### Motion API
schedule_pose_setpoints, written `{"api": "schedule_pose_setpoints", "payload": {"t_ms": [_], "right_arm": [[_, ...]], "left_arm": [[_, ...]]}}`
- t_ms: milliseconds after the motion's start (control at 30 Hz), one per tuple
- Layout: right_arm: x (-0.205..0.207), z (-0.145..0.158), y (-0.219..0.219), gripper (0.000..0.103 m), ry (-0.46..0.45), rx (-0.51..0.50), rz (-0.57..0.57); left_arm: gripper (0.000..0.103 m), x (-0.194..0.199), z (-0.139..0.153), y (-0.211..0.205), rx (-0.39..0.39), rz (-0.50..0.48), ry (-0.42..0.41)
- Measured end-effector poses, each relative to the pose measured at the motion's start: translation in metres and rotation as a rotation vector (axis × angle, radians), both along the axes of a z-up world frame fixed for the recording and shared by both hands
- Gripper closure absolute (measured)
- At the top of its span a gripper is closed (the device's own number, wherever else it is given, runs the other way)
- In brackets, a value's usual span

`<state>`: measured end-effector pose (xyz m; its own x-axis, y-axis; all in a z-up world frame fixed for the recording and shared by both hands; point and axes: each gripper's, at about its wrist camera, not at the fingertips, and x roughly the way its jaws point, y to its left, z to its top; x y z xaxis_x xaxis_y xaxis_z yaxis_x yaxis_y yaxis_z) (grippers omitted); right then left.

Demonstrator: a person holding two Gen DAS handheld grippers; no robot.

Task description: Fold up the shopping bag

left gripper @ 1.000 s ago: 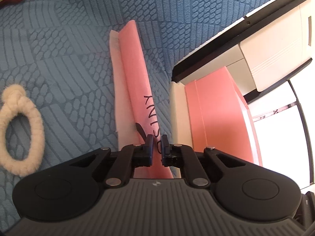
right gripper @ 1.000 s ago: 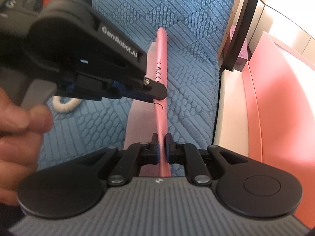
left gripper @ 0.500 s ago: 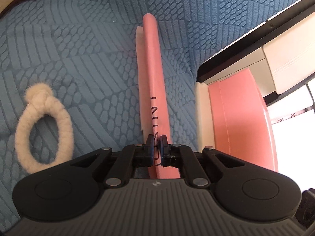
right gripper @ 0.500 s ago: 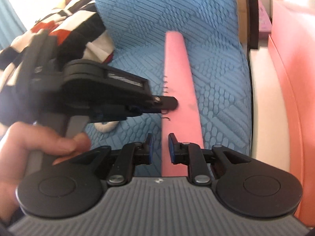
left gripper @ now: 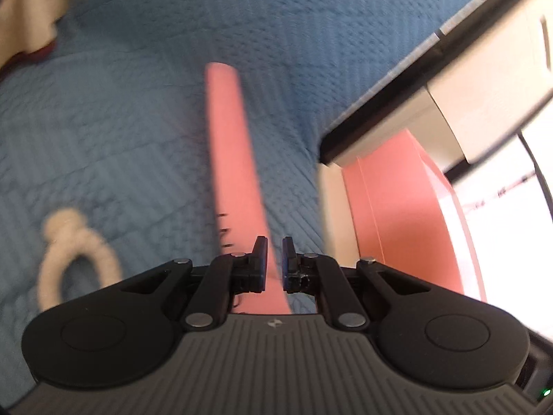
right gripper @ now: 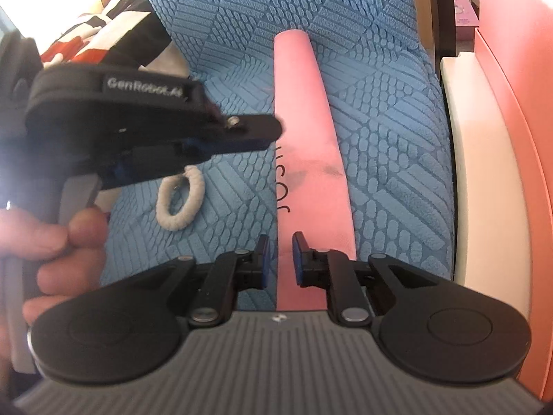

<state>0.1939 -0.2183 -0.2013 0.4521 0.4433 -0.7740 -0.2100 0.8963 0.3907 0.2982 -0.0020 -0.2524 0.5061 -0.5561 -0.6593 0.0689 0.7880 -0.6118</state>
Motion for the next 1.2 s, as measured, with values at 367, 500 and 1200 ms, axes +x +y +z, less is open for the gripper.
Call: {"api": "schedule_pose_setpoints", "payload": {"t_ms": [367,500,1200], "right_arm": [[-0.017,0.011,-0.032,0.066,0.031,0.065,-0.084],[-0.034,0.015,-0.039,0.060,0.010,0.022,-0.076],[-0.054,0.003,-0.056,0.062,0.166,0.373,-0.143]], "left_arm": [[0.095,0.013,-0.028,-0.013,0.065,-0.052,0.054],[0.095,0.011,-0.031,-0.011,0.045,-0.041,0.060],[0.096,0.007,-0.032,-0.001,-0.011,-0.023,0.075]]}}
